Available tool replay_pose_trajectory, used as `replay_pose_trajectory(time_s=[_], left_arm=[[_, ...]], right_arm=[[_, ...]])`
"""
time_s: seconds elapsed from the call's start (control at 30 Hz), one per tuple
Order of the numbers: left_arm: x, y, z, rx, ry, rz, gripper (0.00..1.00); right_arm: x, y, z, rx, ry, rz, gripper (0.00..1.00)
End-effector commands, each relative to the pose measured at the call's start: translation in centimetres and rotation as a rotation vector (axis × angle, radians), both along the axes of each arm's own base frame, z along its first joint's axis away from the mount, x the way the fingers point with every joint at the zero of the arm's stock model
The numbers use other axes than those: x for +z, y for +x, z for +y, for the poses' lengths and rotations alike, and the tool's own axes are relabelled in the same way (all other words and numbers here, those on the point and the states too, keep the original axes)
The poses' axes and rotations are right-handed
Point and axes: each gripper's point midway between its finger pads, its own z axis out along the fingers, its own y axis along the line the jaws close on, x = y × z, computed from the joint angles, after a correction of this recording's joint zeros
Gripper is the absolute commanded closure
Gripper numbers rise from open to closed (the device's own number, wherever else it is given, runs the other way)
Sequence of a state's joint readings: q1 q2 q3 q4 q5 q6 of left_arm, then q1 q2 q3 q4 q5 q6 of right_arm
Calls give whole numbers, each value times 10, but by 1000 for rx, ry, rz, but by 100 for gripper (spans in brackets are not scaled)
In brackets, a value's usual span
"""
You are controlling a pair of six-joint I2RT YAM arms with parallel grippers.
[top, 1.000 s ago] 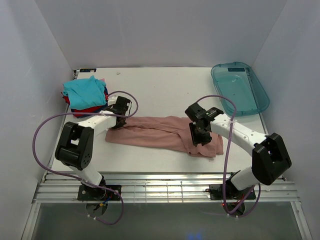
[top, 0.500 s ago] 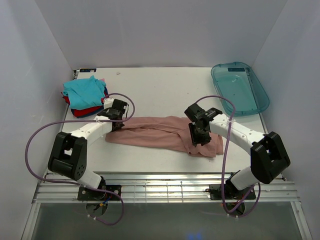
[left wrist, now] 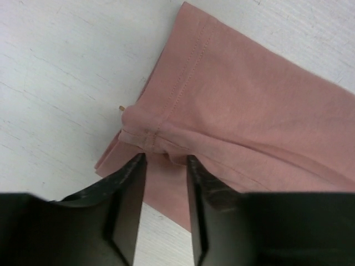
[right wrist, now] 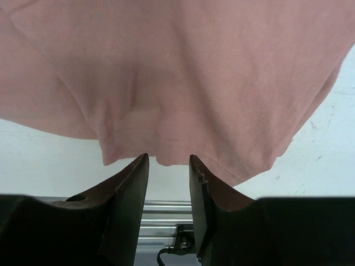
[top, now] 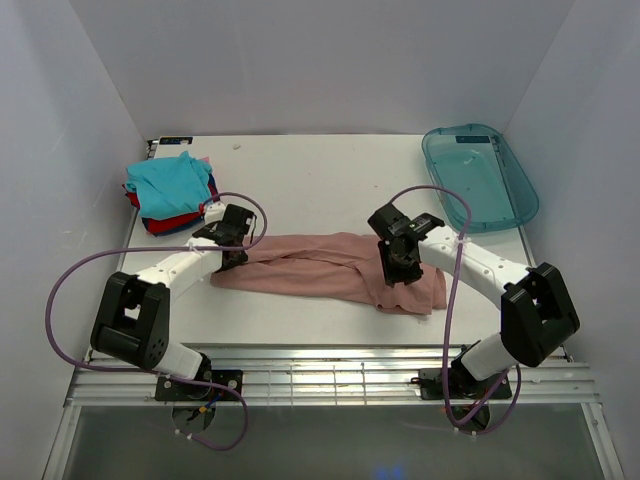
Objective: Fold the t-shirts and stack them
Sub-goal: Fold the tshirt
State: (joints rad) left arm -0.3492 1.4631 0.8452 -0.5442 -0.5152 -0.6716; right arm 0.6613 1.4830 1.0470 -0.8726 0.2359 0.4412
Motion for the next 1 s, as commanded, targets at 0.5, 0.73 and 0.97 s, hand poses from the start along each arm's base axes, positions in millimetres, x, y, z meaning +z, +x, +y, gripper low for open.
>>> replay_pose_trajectory(time_s=[0.5,0.73,0.97], left_arm=[[27,56,-9,-12,46,-104,84],[-7,37,-11,15,12,-22,95],[-34,22,0,47,51,61,95]], right_arm=[[-23,87,-30,-191,-44,-118,92],[-49,68,-48,-228,-78,-25,92],[-72,45,-63,-226,-118,79,92]])
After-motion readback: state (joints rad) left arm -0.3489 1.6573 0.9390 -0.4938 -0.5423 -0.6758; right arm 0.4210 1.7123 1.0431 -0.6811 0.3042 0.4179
